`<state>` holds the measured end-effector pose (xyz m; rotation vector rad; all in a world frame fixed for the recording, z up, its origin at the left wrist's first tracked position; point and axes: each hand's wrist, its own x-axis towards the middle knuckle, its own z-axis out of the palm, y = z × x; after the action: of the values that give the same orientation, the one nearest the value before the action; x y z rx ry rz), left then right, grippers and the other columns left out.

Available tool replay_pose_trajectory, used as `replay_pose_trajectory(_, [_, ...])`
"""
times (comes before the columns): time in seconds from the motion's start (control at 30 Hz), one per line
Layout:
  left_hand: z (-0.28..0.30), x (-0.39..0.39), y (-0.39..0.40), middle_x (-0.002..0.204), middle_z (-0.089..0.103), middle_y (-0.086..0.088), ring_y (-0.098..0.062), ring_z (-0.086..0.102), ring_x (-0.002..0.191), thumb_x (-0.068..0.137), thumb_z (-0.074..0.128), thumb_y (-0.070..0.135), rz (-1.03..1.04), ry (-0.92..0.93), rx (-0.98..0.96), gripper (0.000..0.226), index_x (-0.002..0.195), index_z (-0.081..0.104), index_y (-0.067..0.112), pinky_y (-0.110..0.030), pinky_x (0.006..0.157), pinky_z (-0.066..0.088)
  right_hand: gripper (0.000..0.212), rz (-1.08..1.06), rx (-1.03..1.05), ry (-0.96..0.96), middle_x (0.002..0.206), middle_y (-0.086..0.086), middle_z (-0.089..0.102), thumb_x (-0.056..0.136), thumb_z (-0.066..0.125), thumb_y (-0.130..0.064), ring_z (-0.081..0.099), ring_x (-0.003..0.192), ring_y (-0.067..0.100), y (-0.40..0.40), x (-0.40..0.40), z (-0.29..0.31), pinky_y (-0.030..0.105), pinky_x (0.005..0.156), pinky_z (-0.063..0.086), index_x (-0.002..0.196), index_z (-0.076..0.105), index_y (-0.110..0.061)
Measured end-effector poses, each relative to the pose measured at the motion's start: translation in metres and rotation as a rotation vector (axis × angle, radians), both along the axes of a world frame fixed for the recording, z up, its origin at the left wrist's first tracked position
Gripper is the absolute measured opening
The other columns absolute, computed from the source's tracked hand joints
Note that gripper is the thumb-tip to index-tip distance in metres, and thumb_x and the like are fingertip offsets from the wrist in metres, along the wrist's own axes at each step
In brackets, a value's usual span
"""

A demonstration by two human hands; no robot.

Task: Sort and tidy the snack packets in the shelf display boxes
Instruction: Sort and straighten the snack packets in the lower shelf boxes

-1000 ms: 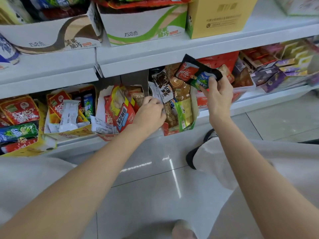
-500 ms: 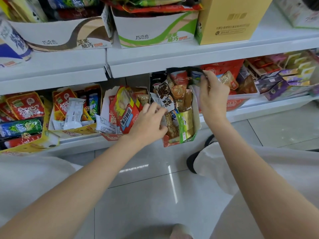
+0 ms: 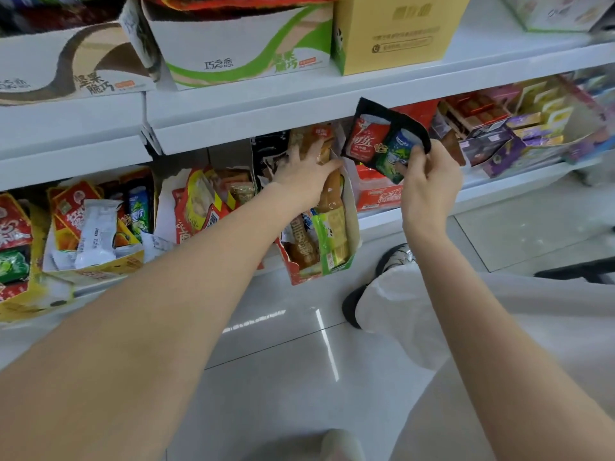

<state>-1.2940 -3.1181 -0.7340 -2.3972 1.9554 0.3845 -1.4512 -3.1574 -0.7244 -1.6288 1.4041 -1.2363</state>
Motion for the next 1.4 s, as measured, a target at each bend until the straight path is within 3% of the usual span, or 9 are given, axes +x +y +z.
replay_pose_trajectory(0.1, [-0.005, 0.000, -0.002, 0.155, 0.011, -0.003, -0.044, 0.017, 0.134, 0.088, 0.049, 0.011, 0.103, 0.113, -0.100, 0.058, 0.141, 0.032, 0.026, -0.053, 0.108, 0.028, 0.018, 0.017, -0.024, 0.002, 0.066, -0.014, 0.049, 0.095, 0.040, -0.019, 0.047, 0.062, 0.003, 0.003, 0.001, 0.002, 0.032, 0.065, 0.045, 0.080, 0.050, -0.016])
replay_pose_trajectory(0.3, [-0.011, 0.005, 0.006, 0.151, 0.014, -0.007, -0.042, 0.014, 0.133, 0.088, 0.052, 0.017, 0.064, 0.045, -0.037, 0.054, 0.139, 0.035, 0.029, -0.058, 0.107, 0.023, 0.026, 0.018, 0.050, -0.187, 0.076, -0.012, 0.058, 0.094, 0.042, -0.017, 0.064, 0.085, 0.022, 0.010, 0.005, 0.002, 0.047, 0.077, 0.055, 0.075, 0.050, -0.033])
replay_pose_trajectory(0.47, [-0.005, -0.009, -0.004, 0.150, 0.009, -0.014, -0.048, 0.006, 0.134, 0.088, 0.052, 0.010, 0.169, -0.003, 0.009, 0.050, 0.135, 0.039, 0.018, -0.062, 0.108, 0.019, 0.016, 0.022, 0.126, -0.241, 0.079, -0.010, 0.056, 0.097, 0.037, -0.009, 0.063, 0.072, 0.003, 0.022, 0.011, 0.002, 0.026, 0.070, 0.058, 0.093, 0.053, -0.011])
replay_pose_trajectory(0.57, [0.001, -0.010, -0.005, 0.150, 0.013, -0.015, -0.047, 0.009, 0.134, 0.090, 0.050, 0.011, 0.157, -0.032, -0.074, 0.041, 0.130, 0.046, 0.016, -0.058, 0.105, 0.029, 0.016, 0.017, 0.145, -0.242, 0.086, -0.005, 0.055, 0.098, 0.035, -0.008, 0.061, 0.074, 0.002, 0.028, 0.013, 0.003, 0.023, 0.066, 0.058, 0.097, 0.051, -0.008])
replay_pose_trajectory(0.9, [0.005, 0.010, 0.010, 0.127, 0.039, -0.011, -0.033, 0.038, 0.116, 0.088, 0.052, 0.007, 0.042, -0.009, -0.234, 0.016, 0.104, 0.054, 0.008, -0.039, 0.077, 0.044, 0.017, -0.069, 0.049, -0.058, 0.066, -0.013, 0.046, 0.097, 0.033, -0.011, 0.052, 0.059, 0.002, 0.035, 0.010, 0.005, 0.051, 0.062, 0.052, 0.085, 0.045, -0.010])
replay_pose_trajectory(0.97, [0.006, 0.011, 0.015, 0.119, 0.042, -0.014, -0.035, 0.048, 0.101, 0.087, 0.051, 0.005, 0.058, 0.010, -0.255, 0.014, 0.101, 0.053, 0.005, -0.041, 0.078, 0.047, 0.018, -0.085, 0.025, -0.041, 0.067, -0.014, 0.046, 0.097, 0.033, -0.011, 0.051, 0.060, -0.003, 0.035, 0.009, 0.005, 0.046, 0.064, 0.053, 0.086, 0.047, -0.008])
replay_pose_trajectory(1.07, [0.007, 0.012, 0.024, 0.108, 0.049, -0.017, -0.036, 0.055, 0.090, 0.086, 0.052, 0.001, 0.080, 0.001, -0.309, 0.011, 0.097, 0.056, 0.001, -0.043, 0.075, 0.049, 0.021, -0.010, -0.006, 0.020, 0.068, -0.014, 0.046, 0.098, 0.034, -0.012, 0.051, 0.060, -0.001, 0.037, 0.012, 0.003, 0.024, 0.061, 0.049, 0.093, 0.051, -0.001])
replay_pose_trajectory(1.27, [0.029, 0.007, 0.047, 0.103, 0.053, -0.015, -0.034, 0.058, 0.080, 0.089, 0.051, 0.006, 0.018, 0.024, -0.514, 0.013, 0.096, 0.061, 0.001, -0.045, 0.069, 0.049, 0.018, 0.179, -0.061, 0.095, 0.064, 0.010, 0.054, 0.098, 0.033, -0.013, 0.050, 0.054, 0.023, 0.045, 0.024, 0.007, 0.039, 0.053, 0.038, 0.091, 0.047, -0.004])
replay_pose_trajectory(1.4, [0.037, 0.014, 0.080, 0.096, 0.058, -0.009, -0.028, 0.060, 0.078, 0.084, 0.060, 0.008, 0.049, 0.115, -0.647, 0.008, 0.090, 0.065, 0.006, -0.044, 0.069, 0.051, 0.014, 0.323, -0.034, 0.202, 0.063, -0.009, 0.044, 0.098, 0.035, -0.010, 0.041, 0.054, 0.004, 0.040, 0.030, 0.014, 0.015, 0.047, 0.032, 0.086, 0.041, -0.012])
